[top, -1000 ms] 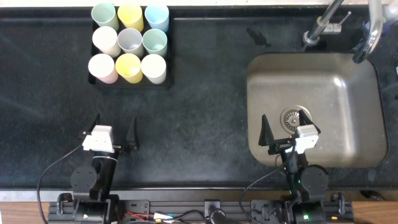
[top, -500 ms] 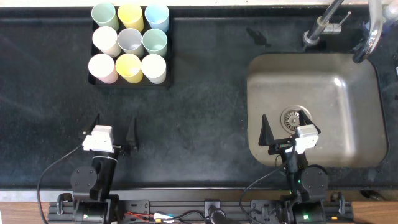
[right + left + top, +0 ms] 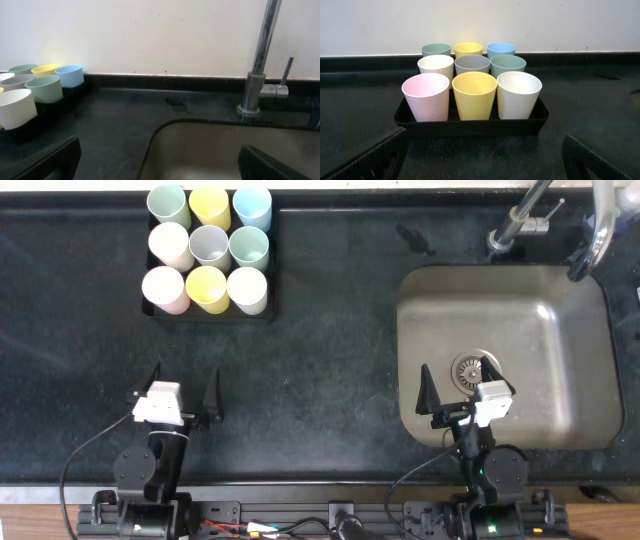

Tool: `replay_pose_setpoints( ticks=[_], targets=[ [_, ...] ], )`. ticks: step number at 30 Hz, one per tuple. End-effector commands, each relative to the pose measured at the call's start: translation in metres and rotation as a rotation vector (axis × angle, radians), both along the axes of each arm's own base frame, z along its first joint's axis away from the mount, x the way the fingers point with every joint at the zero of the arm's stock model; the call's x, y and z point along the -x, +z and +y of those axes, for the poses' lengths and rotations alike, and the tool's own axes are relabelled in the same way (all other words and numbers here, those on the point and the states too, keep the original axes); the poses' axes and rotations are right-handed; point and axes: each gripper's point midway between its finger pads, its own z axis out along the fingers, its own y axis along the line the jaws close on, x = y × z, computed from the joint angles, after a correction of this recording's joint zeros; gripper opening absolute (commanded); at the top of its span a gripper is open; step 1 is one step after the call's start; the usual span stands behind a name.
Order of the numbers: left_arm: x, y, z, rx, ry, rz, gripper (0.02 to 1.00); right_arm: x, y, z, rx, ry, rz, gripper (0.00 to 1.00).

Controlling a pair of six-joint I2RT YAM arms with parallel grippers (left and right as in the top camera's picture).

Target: Store Cups

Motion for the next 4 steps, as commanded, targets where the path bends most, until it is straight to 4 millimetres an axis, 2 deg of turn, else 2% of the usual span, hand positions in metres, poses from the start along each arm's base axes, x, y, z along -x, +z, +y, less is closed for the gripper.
replay_pose_setpoints(
  ticks=[1, 4],
  targets=[
    [0.0008, 0.001, -0.003, 0.001, -0.017, -0.006, 1.0, -0.0005, -0.0034, -0.0023, -0.007, -0.013, 0.0, 0.996],
    [0.0008, 0.001, -0.003, 0.001, -0.017, -0.006, 1.0, -0.0005, -0.0034, -0.0023, -0.007, -0.013, 0.0, 0.996]
  ],
)
